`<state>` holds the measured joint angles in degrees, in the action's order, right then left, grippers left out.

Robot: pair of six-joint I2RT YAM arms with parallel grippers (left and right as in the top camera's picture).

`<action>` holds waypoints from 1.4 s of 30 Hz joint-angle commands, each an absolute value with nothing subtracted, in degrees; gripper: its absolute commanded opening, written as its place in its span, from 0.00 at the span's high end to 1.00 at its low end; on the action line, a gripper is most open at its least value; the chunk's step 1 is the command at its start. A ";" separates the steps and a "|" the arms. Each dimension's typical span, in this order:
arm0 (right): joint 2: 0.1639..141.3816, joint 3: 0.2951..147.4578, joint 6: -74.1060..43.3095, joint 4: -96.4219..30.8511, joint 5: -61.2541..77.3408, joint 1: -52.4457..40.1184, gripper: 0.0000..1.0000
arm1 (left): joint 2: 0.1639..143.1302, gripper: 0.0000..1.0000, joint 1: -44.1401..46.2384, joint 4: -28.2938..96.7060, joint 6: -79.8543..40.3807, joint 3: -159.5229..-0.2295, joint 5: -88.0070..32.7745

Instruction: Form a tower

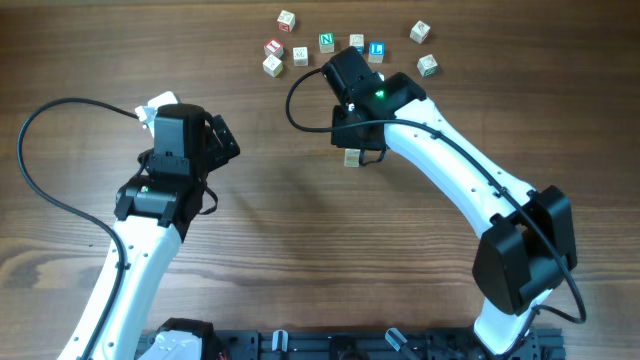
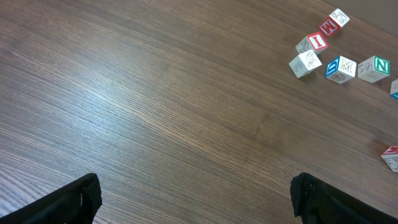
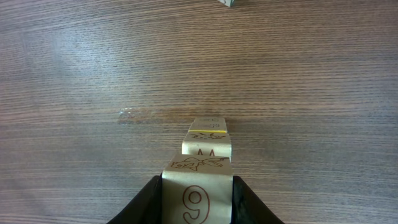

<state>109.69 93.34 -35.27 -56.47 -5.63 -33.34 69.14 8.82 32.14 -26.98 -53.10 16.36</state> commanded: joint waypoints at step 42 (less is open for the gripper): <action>110.43 91.46 -32.99 -54.04 -6.66 -33.52 0.67 | 68.79 0.00 8.40 32.01 -27.68 -53.36 16.05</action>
